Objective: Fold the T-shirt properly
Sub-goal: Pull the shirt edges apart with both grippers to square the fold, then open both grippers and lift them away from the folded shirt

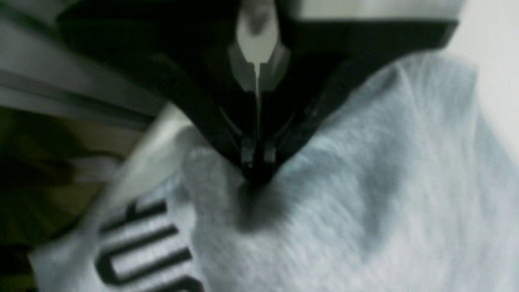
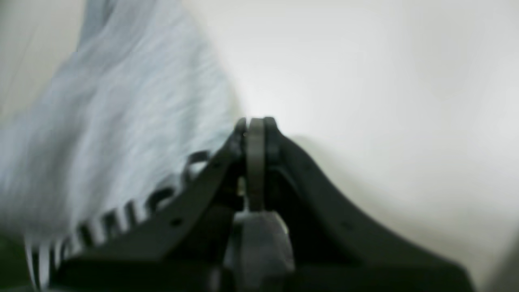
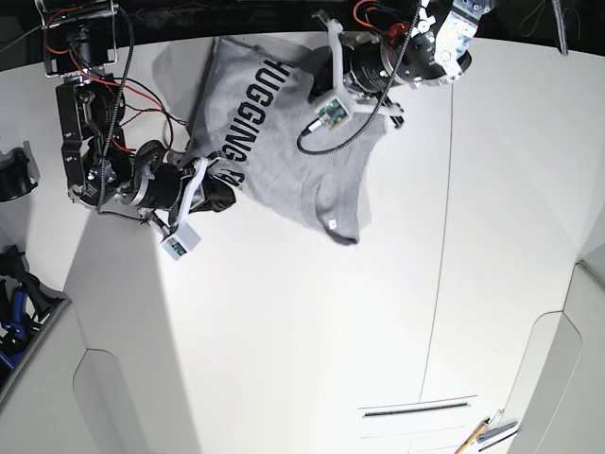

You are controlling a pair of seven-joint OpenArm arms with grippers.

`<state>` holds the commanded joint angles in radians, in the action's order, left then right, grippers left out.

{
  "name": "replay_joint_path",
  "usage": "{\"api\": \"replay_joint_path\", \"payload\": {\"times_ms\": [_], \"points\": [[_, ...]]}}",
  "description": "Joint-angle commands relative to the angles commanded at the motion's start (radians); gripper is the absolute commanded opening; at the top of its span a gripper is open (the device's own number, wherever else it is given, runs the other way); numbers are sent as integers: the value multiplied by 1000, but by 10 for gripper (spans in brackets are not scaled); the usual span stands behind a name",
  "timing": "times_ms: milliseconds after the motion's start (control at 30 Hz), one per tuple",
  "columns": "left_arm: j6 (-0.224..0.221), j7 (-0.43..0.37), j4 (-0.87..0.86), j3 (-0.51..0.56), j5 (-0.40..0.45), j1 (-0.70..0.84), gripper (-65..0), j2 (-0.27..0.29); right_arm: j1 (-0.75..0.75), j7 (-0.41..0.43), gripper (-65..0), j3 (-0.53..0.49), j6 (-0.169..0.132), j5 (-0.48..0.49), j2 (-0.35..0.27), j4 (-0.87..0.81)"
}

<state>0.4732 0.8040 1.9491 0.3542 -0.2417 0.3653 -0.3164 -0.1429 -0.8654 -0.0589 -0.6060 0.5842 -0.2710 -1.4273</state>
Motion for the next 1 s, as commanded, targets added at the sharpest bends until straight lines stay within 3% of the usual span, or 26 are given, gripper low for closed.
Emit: {"api": "replay_joint_path", "payload": {"times_ms": [200,333,467,600,767,933,1000], "points": [[1,-23,-118,-125,0,-127,-637,1,32,-10,-650,0,0,24,-2,0],[-43,-23,-251,-139,-1,-241,-637,1,73,-11,-650,0,0,64,-3,0],[-43,-23,-340,-139,-8,-314,-637,0,120,-14,-650,0,0,121,5,-1],[-43,-35,-341,-139,-32,-327,-637,0,145,-29,-650,0,0,177,8,-1],[-43,-10,-309,-167,-39,-328,-637,0,146,-33,-650,18,0,159,2,-14],[-13,32,-174,-258,-164,-287,-637,-37,147,-101,-650,110,0,158,2,-88],[-13,44,-101,-289,-176,-245,-637,-60,150,-131,-650,138,0,161,-2,-126]]}}
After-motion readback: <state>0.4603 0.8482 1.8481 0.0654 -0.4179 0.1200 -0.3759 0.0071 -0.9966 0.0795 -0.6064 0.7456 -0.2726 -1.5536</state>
